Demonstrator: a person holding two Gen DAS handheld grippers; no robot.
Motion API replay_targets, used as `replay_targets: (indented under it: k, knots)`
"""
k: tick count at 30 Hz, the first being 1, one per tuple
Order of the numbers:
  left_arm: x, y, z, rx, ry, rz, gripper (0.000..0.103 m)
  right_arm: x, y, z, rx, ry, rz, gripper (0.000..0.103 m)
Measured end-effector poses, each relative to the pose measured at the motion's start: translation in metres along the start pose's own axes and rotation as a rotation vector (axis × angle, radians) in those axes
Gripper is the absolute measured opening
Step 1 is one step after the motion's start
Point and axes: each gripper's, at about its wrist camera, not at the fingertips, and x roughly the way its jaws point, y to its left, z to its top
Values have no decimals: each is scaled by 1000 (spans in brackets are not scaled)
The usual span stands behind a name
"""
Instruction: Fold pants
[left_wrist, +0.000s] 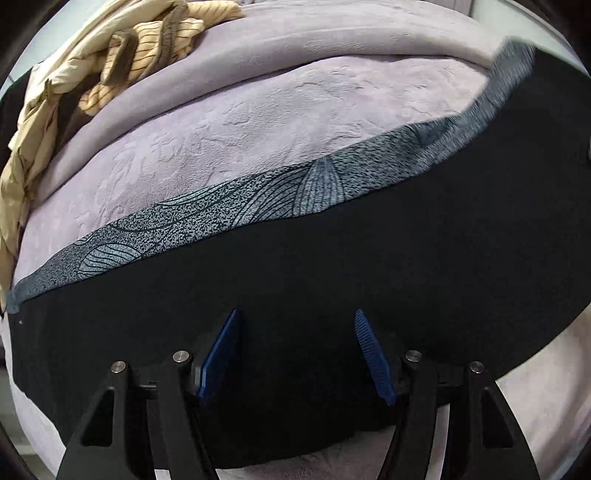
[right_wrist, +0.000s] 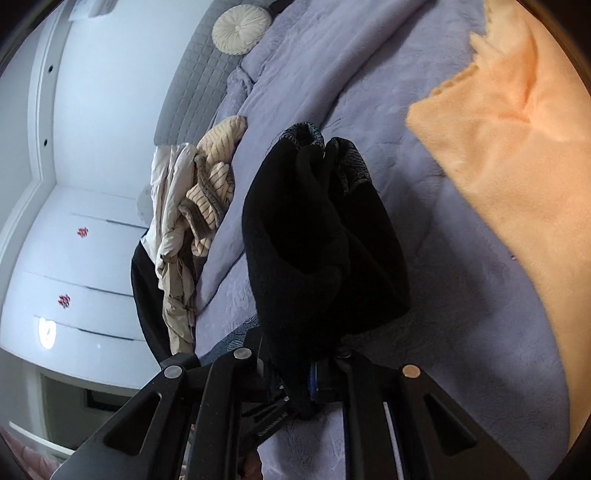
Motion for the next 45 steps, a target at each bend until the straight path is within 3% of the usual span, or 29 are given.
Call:
replay_targets:
  k: [2,7,12,15,17,19,22,24,26,27,29,32,35,39,40,43,44,45]
  knots:
    - [-23,3,-13,-57,13,-85,66,-1,28,-4,-68,-6,-2,13]
    - [-66,71,-41,-156,-30,-104,66,25,119,-33,-325,48,-79,13]
    - [-89,157,-86,-261,-6,-52,66,103,191,-98,-535,168,-176,13]
    - [-89,203,-116,-317,33,2,66,158,213,-144,-624,239,-256,13]
    - [-86,232,-135,-361,61,34,66,198,212,-180,-685,298,-354,14]
    - [-83,255,-147,-400,79,32,66,233,211,-217,-784,337,-494,19]
    - [-81,277,-161,-418,108,53,66,254,224,-254,-989,309,-688,29]
    - [-86,287,-165,-435,99,53,66,247,248,-274,-1092,301,-666,47]
    - [-90,298,-161,-450,80,38,66,229,266,-282,-1120,301,-584,56]
    - [-95,299,-163,-453,68,31,66,220,271,-280,-1082,315,-517,56]
    - [-107,293,-158,-444,37,-4,66,199,265,-258,-870,341,-387,57]
    - [-112,282,-135,-393,15,-96,66,173,213,-215,-445,331,-305,57]
    - [-105,260,-110,-337,16,-201,66,160,155,-187,-145,313,-271,57]
    - [-74,227,-73,-272,60,-282,66,156,105,-172,144,266,-128,57]
    - [-61,233,-56,-262,70,-286,66,155,98,-169,184,252,-98,57]
    - [-34,216,-45,-230,127,-288,66,166,81,-170,272,242,-73,56]
    - [-26,212,-44,-223,138,-273,60,171,74,-171,309,249,-69,43]
    - [-21,206,-44,-214,140,-250,56,174,70,-170,333,259,-81,3]
